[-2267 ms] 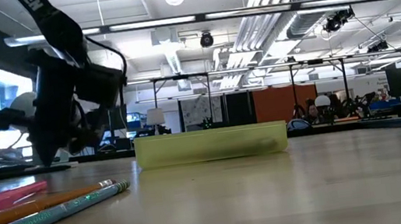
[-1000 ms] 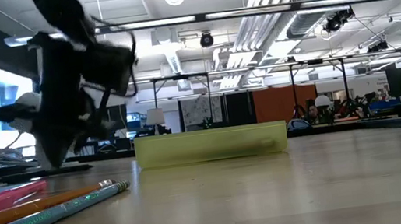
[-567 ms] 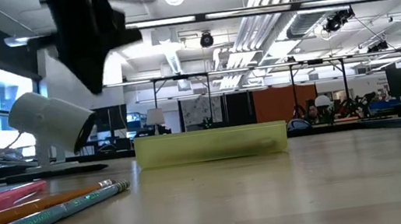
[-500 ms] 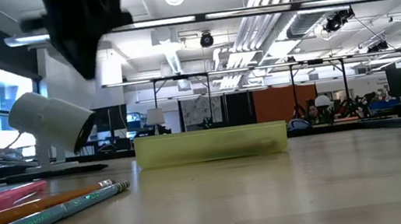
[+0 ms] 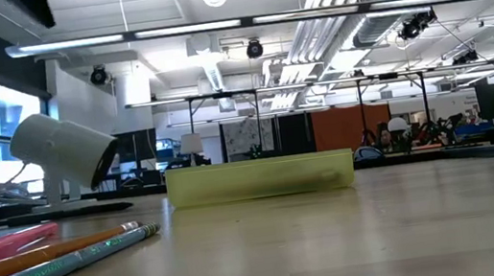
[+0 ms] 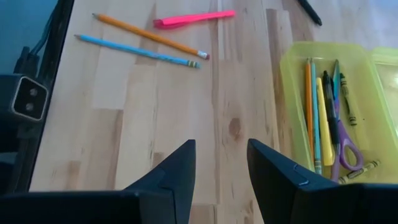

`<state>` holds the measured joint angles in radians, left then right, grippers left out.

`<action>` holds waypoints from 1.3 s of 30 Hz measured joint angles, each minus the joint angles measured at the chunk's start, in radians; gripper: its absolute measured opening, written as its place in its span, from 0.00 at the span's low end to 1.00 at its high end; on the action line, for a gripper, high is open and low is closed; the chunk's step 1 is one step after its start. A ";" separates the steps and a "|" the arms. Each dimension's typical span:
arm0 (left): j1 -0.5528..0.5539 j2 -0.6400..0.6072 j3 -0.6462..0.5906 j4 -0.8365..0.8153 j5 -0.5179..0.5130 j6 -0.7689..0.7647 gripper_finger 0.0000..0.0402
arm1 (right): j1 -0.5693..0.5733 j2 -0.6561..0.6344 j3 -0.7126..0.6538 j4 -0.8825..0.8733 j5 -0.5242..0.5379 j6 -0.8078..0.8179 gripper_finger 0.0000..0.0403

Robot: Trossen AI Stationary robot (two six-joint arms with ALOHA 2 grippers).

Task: Pick & place school supplies into a supply box
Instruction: Put the black pen into the supply box

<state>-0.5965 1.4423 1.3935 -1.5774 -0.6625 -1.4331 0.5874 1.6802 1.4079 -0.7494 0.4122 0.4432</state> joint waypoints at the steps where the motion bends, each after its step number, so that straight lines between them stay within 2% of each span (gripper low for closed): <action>1: -0.027 -0.024 -0.050 0.012 -0.021 -0.051 0.11 | 0.004 0.000 0.000 -0.002 0.000 0.001 0.32; 5: -0.067 -0.113 -0.268 0.004 -0.131 -0.287 0.15 | 0.019 0.000 0.000 -0.004 0.007 0.001 0.32; 7: -0.065 -0.135 -0.377 0.054 -0.117 -0.402 0.16 | 0.019 0.000 0.000 0.005 0.019 0.000 0.32; 9: -0.061 -0.146 -0.466 0.135 -0.105 -0.408 0.15 | 0.018 0.000 0.000 0.010 0.033 0.000 0.32; 12: -0.031 -0.143 -0.575 0.316 -0.144 -0.254 0.15 | 0.017 0.000 0.000 0.011 0.067 -0.008 0.32; 16: 0.048 -0.145 -0.646 0.494 -0.090 -0.062 0.18 | 0.017 0.000 0.000 0.013 0.094 -0.025 0.32; 18: 0.099 -0.142 -0.660 0.547 -0.036 0.037 0.22 | 0.015 0.000 0.000 0.013 0.093 -0.025 0.32; 23: 0.231 -0.144 -0.679 0.709 0.023 0.336 0.38 | 0.015 0.000 0.000 0.013 0.092 -0.025 0.32; 28: 0.306 -0.144 -0.775 1.034 0.143 0.616 0.49 | 0.015 0.000 0.000 0.013 0.090 -0.025 0.32; 31: 0.333 -0.144 -0.859 1.158 0.161 0.649 0.51 | 0.015 0.000 0.000 0.013 0.086 -0.025 0.32; 35: 0.371 -0.144 -0.970 1.235 0.129 0.584 0.50 | 0.015 0.000 0.000 0.013 0.067 -0.025 0.32; 39: 0.386 -0.151 -1.091 1.429 0.139 0.532 0.47 | 0.015 0.000 0.000 0.013 0.067 -0.025 0.32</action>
<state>-0.2104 1.2915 0.3023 -0.1483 -0.5234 -0.9013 0.6025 1.6802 1.4082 -0.7362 0.4794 0.4187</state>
